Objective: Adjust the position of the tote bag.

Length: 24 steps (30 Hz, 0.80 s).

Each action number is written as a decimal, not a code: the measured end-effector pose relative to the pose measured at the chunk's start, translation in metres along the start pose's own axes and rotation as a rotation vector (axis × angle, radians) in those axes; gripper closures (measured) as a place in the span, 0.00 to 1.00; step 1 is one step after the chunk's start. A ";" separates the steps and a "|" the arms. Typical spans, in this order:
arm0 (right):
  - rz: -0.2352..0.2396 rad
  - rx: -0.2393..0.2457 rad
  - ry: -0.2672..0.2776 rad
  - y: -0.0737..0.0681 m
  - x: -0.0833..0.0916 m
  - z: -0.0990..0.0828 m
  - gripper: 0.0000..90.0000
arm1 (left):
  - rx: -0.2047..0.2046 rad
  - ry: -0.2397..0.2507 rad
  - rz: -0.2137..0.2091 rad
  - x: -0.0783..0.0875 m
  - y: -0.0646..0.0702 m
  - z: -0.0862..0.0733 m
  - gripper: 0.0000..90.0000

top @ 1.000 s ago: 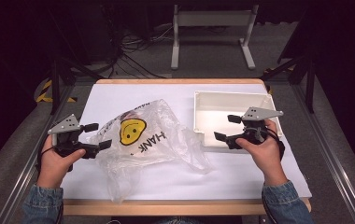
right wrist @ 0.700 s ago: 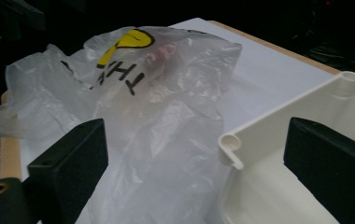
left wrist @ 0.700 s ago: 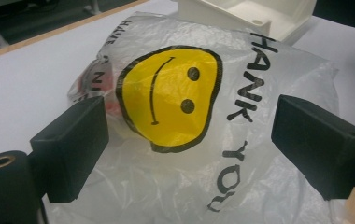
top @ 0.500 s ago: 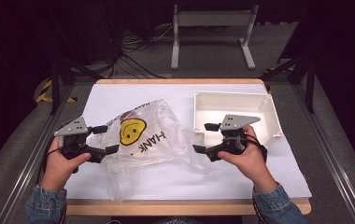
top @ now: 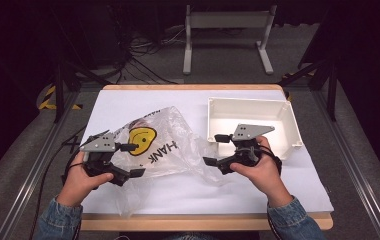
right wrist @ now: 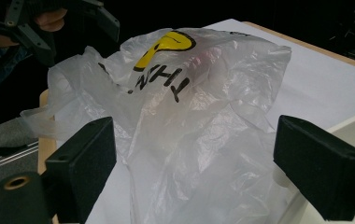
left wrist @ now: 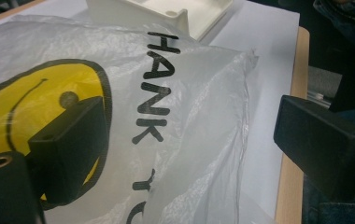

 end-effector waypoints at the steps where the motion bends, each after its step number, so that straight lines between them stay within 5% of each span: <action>1: -0.001 -0.002 0.000 0.000 0.000 0.000 0.15 | -0.003 -0.008 -0.001 -0.002 0.000 -0.001 0.12; 10: 0.007 -0.008 -0.006 -0.001 -0.002 -0.002 0.15 | -0.074 -0.124 -0.026 -0.015 0.007 -0.016 0.19; 17: 0.010 -0.014 -0.006 -0.002 -0.001 -0.003 0.15 | -0.080 -0.134 -0.049 -0.021 0.007 -0.020 0.27; 24: 0.015 -0.019 -0.010 -0.003 -0.001 -0.004 0.15 | -0.104 -0.170 -0.080 -0.020 0.006 -0.025 0.60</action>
Point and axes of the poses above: each handheld gripper's, and its own axes: x roughly backward along the jaws, z roughly out of its top, y roughly to its right, the point moved 8 cm from there along -x, roughly forward along the jaws, and after that the axes turned 12 degrees about y, right-handed, at the moved point
